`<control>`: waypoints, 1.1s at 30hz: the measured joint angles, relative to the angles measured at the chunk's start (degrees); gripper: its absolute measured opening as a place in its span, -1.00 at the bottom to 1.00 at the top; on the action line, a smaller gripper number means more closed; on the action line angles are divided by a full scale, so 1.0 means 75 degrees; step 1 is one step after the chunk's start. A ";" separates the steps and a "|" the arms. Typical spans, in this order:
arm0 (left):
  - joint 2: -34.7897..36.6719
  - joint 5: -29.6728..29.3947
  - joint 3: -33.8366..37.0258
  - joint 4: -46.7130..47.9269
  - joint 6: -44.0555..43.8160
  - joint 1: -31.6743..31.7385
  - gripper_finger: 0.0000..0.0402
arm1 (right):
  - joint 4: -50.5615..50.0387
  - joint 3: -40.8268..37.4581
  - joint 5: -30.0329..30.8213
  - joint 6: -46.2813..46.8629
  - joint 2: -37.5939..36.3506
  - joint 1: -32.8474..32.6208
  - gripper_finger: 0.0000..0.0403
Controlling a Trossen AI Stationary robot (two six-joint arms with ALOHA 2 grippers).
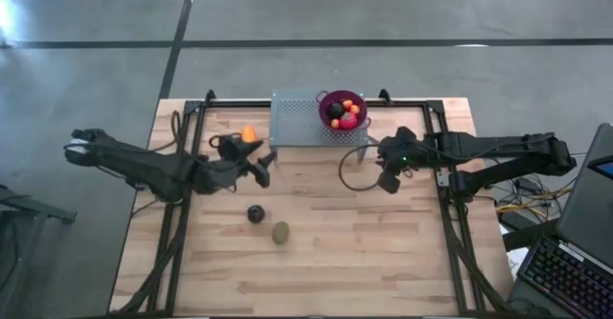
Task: Pick & Place Fruit
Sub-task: Put the mango into the purple strainer bowl on the shelf
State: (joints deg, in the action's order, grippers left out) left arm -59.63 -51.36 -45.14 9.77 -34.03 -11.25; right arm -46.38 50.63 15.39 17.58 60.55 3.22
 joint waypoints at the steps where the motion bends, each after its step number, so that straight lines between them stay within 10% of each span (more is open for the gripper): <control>1: 0.0043 0.0051 -0.0072 0.0213 -0.0101 0.0144 0.33 | 0.0016 -0.0112 0.0012 0.0040 -0.0063 0.0000 -0.68; 21: 0.0141 0.2507 -0.0472 0.2807 -0.1467 0.3544 0.33 | 0.0325 -0.0850 0.0109 0.0324 -0.1116 0.0002 -0.55; 33: -0.0251 0.3135 -0.0443 0.3172 -0.0818 0.4084 0.33 | 0.0538 -0.0838 0.0094 0.0292 -0.1110 0.0003 -0.48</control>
State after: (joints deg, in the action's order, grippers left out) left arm -61.51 -27.85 -48.47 33.57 -40.16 19.39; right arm -42.35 44.34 16.10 19.77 52.23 3.25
